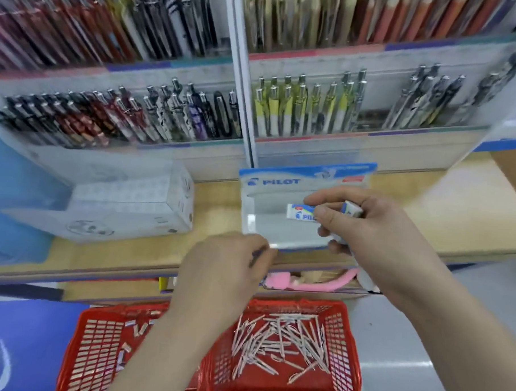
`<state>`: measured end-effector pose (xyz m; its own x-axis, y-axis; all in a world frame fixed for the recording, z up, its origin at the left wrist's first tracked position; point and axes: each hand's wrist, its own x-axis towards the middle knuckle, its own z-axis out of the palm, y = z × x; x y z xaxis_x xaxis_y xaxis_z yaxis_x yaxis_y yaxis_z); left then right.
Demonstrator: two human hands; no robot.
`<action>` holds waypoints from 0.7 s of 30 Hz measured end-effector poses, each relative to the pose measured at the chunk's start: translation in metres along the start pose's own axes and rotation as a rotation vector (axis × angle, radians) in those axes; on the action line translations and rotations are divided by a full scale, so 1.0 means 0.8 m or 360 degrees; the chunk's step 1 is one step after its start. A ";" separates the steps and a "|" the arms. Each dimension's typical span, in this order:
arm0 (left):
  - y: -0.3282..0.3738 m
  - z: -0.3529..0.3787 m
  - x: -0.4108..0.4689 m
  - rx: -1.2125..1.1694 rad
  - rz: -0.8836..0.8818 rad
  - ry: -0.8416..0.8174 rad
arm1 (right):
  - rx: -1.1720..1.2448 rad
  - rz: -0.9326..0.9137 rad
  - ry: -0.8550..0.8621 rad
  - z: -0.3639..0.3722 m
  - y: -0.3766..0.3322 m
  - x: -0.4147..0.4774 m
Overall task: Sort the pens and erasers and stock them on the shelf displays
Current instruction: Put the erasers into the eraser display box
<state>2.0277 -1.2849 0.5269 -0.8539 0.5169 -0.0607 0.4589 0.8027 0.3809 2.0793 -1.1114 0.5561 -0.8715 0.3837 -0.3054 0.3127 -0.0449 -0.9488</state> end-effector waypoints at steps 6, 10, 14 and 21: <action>-0.008 0.002 -0.003 -0.0703 -0.0223 0.0304 | -0.0316 -0.0102 0.0153 0.048 0.014 0.052; -0.022 0.006 0.021 -0.0669 -0.0282 0.0368 | -0.0415 -0.0113 0.0343 0.065 0.031 0.065; -0.024 0.010 0.047 -0.0595 -0.0323 0.0186 | -0.0500 -0.0071 0.0321 0.075 0.036 0.066; -0.026 0.010 0.062 -0.0618 -0.0366 0.0162 | -0.1181 -0.0242 0.0399 0.080 0.034 0.061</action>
<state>1.9776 -1.2732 0.5087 -0.9515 0.2907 -0.1006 0.1451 0.7123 0.6868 2.0207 -1.1530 0.5101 -0.8415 0.5361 -0.0660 0.4439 0.6167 -0.6501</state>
